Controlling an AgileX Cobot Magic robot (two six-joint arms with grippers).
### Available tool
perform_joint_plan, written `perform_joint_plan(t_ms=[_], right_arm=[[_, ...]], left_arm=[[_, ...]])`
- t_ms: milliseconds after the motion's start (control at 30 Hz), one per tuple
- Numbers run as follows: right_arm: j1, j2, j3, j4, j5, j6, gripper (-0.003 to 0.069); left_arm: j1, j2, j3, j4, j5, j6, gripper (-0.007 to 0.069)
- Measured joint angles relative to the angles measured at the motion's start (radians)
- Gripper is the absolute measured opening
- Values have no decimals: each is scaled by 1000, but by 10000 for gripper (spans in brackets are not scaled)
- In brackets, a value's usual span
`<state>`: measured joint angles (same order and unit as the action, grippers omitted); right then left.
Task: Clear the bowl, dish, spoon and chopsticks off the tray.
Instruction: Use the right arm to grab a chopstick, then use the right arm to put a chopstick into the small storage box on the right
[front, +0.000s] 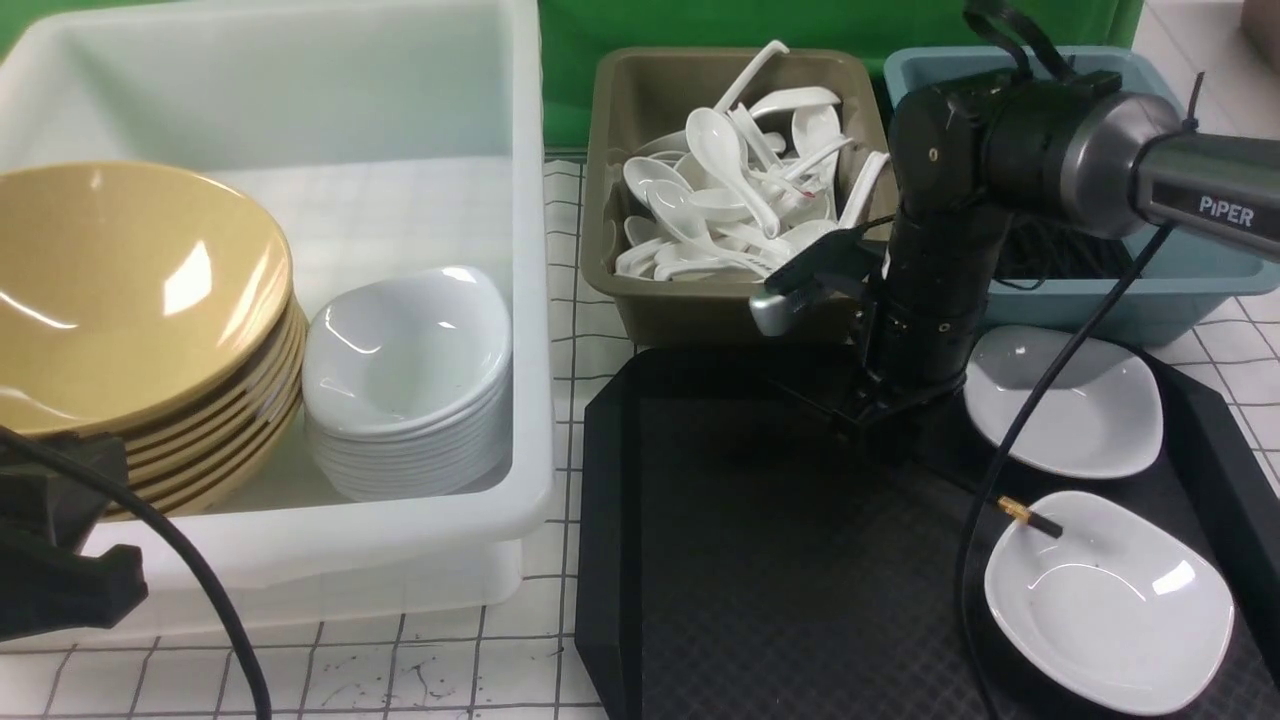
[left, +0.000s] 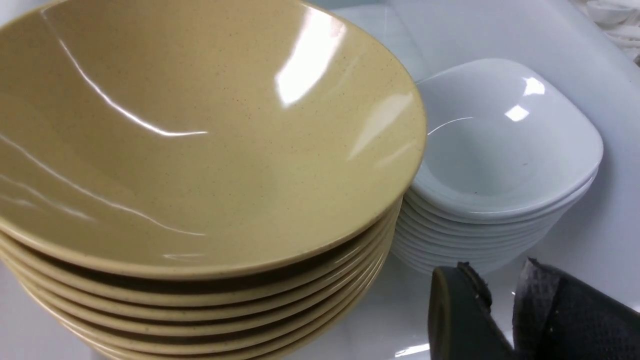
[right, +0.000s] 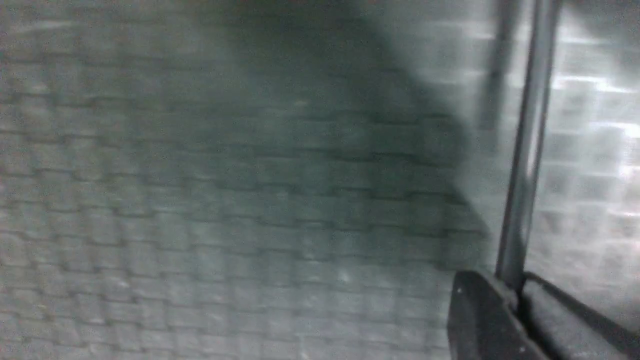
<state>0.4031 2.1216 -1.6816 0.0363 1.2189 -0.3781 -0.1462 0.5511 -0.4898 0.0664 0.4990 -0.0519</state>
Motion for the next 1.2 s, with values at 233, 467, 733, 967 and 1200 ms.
perform_joint_plan(t_ms=[233, 467, 733, 967, 1200], right_arm=[[95, -159, 0, 4, -1, -26, 86], [43, -333, 0, 8, -109, -230, 86], [-209, -214, -4, -4, -808, 86, 120], [-298, -78, -99, -5, -605, 201, 416], [-355, -105, -96, -1, -208, 250, 546]], left_arm=[[0, 0, 0, 1, -9, 0, 121], [0, 0, 0, 10, -16, 0, 121], [0, 0, 52, -4, -52, -1, 121], [0, -1, 69, -12, -62, -1, 121], [0, -31, 68, -51, -69, 0, 121]])
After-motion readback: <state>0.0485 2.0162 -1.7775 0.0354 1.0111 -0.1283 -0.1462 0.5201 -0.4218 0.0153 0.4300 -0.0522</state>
